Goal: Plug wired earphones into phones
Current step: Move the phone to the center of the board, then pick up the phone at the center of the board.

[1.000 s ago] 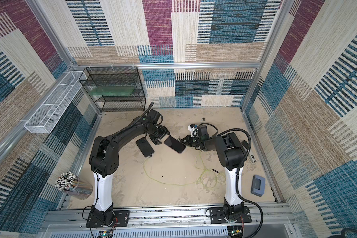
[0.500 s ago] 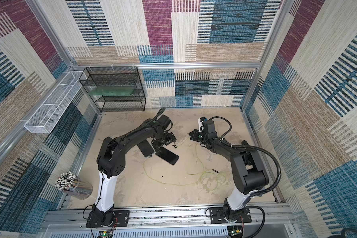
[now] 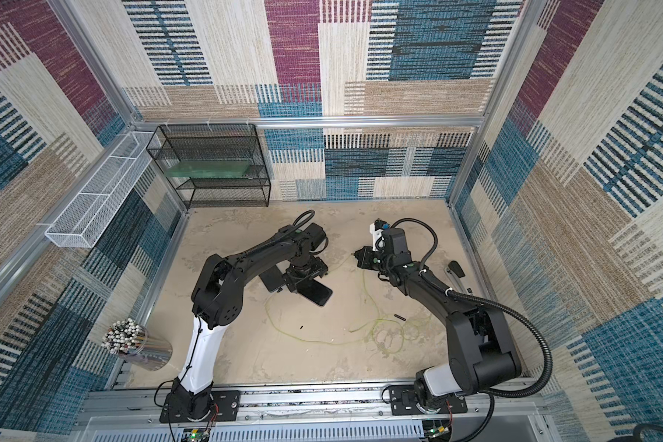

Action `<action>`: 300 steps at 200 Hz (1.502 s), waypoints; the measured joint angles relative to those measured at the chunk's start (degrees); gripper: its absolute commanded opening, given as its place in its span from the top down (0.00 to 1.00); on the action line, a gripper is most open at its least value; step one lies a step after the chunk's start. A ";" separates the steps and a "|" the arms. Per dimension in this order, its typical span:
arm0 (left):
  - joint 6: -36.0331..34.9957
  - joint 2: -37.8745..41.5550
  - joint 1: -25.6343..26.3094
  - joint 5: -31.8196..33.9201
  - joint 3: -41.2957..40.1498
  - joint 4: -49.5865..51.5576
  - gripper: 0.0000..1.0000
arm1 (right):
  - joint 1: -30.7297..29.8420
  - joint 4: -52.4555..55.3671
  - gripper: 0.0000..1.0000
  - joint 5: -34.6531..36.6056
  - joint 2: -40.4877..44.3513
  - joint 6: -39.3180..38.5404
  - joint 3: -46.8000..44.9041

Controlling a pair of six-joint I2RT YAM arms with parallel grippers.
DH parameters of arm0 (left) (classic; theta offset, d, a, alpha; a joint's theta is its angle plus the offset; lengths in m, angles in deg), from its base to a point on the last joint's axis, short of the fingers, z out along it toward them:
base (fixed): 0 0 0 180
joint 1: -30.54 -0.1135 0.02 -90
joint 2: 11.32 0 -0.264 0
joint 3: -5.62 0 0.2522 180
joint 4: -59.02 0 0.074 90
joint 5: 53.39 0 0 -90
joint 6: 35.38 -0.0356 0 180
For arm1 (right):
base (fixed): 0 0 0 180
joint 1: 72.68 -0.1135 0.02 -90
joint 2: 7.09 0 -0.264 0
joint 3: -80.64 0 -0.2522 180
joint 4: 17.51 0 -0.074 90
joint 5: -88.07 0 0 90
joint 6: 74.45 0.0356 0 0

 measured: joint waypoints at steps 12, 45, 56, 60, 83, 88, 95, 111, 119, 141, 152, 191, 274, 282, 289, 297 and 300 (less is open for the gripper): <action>0.74 -0.63 0.00 -0.07 0.57 -0.04 0.01 | -0.39 0.28 1.00 -0.35 0.39 -0.46 -0.35; 3.41 -1.05 0.09 -0.50 -0.68 -0.13 0.01 | -0.94 1.14 1.00 -0.42 0.81 -0.81 -1.51; 4.37 -1.03 0.11 -0.63 -1.79 -0.22 0.01 | -0.94 1.14 1.00 -0.42 1.01 -0.83 -1.77; 4.66 -1.03 0.11 -1.03 -2.34 -0.22 0.01 | -0.94 1.18 1.00 -0.42 1.05 -0.85 -1.84; 6.32 0.13 0.11 -1.70 -4.66 -1.25 0.01 | -0.94 1.36 1.00 -0.42 1.29 -0.96 -2.01; 6.62 0.28 0.11 -1.73 -4.94 -1.40 0.01 | -0.94 1.40 1.00 -0.42 1.36 -0.96 -2.05; 7.06 0.42 0.09 -1.75 -5.07 -1.55 0.01 | -0.94 1.44 1.00 -0.39 1.49 -0.98 -2.12; 7.45 0.44 0.02 -1.75 -5.11 -1.73 0.02 | -0.94 1.84 1.00 -0.39 1.75 -1.01 -2.27; 7.82 0.42 -0.07 -1.77 -5.22 -1.86 0.03 | -0.94 1.97 1.00 -0.39 1.88 -1.03 -2.40; 9.09 0.26 -0.22 -2.73 -5.84 -2.19 0.15 | -0.90 2.32 1.00 -0.37 2.36 -1.18 -2.49; 9.94 0.09 -0.20 -3.02 -6.32 -2.38 0.20 | -0.90 2.40 1.00 -0.37 2.40 -1.18 -2.49; 12.11 -0.90 -0.17 -4.42 -5.62 -2.27 0.29 | -1.88 3.74 1.00 -0.26 3.37 -1.18 -3.74; 14.56 0.85 -5.03 -10.54 -4.90 -6.64 0.48 | -4.00 5.64 1.00 -5.70 6.49 0.83 -9.97; 14.53 0.94 -6.16 -10.82 -4.15 -7.67 0.50 | -4.00 5.49 1.00 -6.49 6.32 1.27 -10.60; 14.51 1.16 -6.99 -11.65 -3.63 -8.37 0.51 | -4.00 5.03 1.00 -7.37 5.99 1.51 -11.02; 14.47 1.38 -8.00 -12.46 -3.15 -8.83 0.51 | -4.00 4.42 1.00 -8.20 5.40 2.14 -11.32; 14.38 1.44 -8.31 -12.61 -3.02 -9.07 0.51 | -4.00 4.13 1.00 -8.48 5.14 2.40 -11.45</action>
